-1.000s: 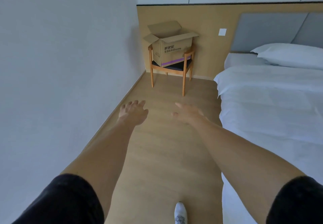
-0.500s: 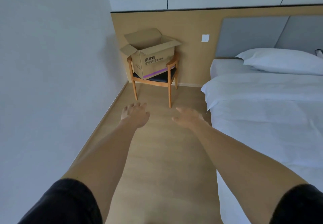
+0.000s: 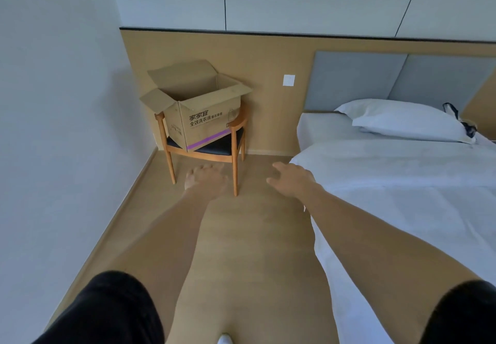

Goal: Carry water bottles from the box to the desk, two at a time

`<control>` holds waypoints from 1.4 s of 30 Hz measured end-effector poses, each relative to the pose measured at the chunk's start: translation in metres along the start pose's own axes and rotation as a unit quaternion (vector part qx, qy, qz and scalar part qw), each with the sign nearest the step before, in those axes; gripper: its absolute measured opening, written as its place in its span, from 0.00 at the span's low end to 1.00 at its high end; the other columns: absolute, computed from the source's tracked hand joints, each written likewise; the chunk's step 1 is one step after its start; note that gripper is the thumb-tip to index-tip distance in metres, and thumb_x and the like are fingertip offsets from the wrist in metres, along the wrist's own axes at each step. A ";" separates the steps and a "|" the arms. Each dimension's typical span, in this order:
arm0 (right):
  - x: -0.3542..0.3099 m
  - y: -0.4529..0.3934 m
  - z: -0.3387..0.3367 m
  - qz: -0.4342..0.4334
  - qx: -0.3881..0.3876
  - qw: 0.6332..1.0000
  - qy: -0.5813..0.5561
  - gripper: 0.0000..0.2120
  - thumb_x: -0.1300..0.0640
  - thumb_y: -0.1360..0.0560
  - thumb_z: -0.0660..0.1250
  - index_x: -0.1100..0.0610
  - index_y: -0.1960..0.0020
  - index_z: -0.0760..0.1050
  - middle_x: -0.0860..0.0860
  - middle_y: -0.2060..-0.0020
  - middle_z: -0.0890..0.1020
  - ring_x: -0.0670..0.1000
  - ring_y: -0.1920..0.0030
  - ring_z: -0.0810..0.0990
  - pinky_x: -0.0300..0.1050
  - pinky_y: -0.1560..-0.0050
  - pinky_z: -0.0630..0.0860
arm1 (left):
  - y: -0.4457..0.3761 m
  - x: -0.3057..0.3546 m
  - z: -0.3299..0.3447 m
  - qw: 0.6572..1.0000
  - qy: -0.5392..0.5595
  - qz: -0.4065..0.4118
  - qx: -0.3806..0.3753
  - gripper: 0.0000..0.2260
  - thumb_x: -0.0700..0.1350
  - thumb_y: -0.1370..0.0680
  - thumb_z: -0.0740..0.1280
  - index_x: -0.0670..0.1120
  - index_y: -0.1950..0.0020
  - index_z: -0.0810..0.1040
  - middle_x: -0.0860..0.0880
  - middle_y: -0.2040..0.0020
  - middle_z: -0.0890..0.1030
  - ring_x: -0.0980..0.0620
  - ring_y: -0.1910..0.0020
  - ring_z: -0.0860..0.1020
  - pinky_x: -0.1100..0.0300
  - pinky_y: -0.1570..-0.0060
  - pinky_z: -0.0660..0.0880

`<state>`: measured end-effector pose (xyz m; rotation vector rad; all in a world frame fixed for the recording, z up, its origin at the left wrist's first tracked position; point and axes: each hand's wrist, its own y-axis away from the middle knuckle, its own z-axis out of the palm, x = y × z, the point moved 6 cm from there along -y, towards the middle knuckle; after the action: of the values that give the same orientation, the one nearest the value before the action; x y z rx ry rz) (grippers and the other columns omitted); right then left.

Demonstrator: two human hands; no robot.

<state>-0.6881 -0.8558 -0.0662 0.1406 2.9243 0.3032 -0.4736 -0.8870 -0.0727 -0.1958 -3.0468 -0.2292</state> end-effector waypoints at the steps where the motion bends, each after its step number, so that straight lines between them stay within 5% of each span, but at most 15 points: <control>1: -0.007 -0.019 -0.005 0.003 0.000 1.000 0.004 0.30 0.40 0.19 0.57 0.49 0.21 0.58 0.56 0.26 0.68 0.59 0.27 0.68 0.57 0.31 0.68 | -0.020 -0.007 -0.005 1.000 0.006 -0.002 -0.004 0.21 0.48 0.15 0.53 0.49 0.21 0.62 0.42 0.25 0.69 0.41 0.26 0.66 0.42 0.27 0.64; 6: -0.043 -0.100 -0.025 -0.007 0.008 1.000 -0.007 0.30 0.40 0.19 0.58 0.49 0.21 0.59 0.56 0.25 0.68 0.59 0.27 0.68 0.58 0.30 0.68 | -0.115 -0.038 -0.024 0.999 0.049 -0.001 0.011 0.18 0.47 0.16 0.55 0.48 0.26 0.67 0.43 0.33 0.74 0.42 0.33 0.72 0.44 0.33 0.69; 12: -0.059 -0.181 -0.038 -0.008 0.006 1.000 -0.001 0.29 0.40 0.19 0.57 0.49 0.21 0.60 0.55 0.25 0.68 0.59 0.26 0.67 0.59 0.28 0.67 | -0.204 -0.046 -0.030 0.996 0.085 0.016 0.021 0.21 0.48 0.17 0.58 0.51 0.23 0.65 0.45 0.30 0.73 0.42 0.32 0.72 0.43 0.33 0.69; 20: -0.067 -0.316 -0.049 -0.022 0.018 0.999 -0.016 0.25 0.40 0.19 0.59 0.49 0.27 0.66 0.55 0.32 0.75 0.59 0.32 0.72 0.57 0.35 0.69 | -0.327 -0.048 -0.037 0.994 0.096 0.018 0.051 0.17 0.48 0.18 0.58 0.48 0.30 0.69 0.44 0.37 0.76 0.43 0.40 0.74 0.46 0.41 0.72; 31: -0.097 -0.563 -0.095 -0.116 -0.004 0.993 -0.023 0.24 0.42 0.20 0.59 0.48 0.27 0.66 0.56 0.36 0.75 0.59 0.36 0.74 0.56 0.37 0.71 | -0.545 -0.064 -0.084 0.992 0.091 -0.047 0.075 0.21 0.52 0.16 0.56 0.52 0.22 0.62 0.45 0.26 0.69 0.42 0.28 0.68 0.44 0.31 0.65; 36: -0.104 -0.649 -0.105 -0.132 -0.017 0.991 -0.007 0.19 0.43 0.21 0.58 0.49 0.32 0.67 0.56 0.41 0.77 0.59 0.40 0.75 0.54 0.47 0.69 | -0.615 -0.078 -0.092 0.982 0.137 -0.072 0.112 0.22 0.52 0.15 0.56 0.52 0.21 0.62 0.47 0.25 0.69 0.44 0.27 0.68 0.47 0.32 0.68; 42: -0.132 -0.733 -0.106 -0.162 -0.014 0.987 -0.006 0.26 0.42 0.19 0.58 0.49 0.24 0.61 0.57 0.33 0.75 0.59 0.35 0.73 0.56 0.38 0.71 | -0.692 -0.104 -0.094 0.975 0.153 -0.103 0.122 0.23 0.52 0.16 0.57 0.51 0.20 0.62 0.47 0.23 0.68 0.44 0.25 0.67 0.46 0.30 0.67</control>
<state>-0.6353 -1.6057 -0.0952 -0.3346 2.8662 0.2880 -0.4560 -1.5928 -0.0890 0.1596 -2.7511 0.0965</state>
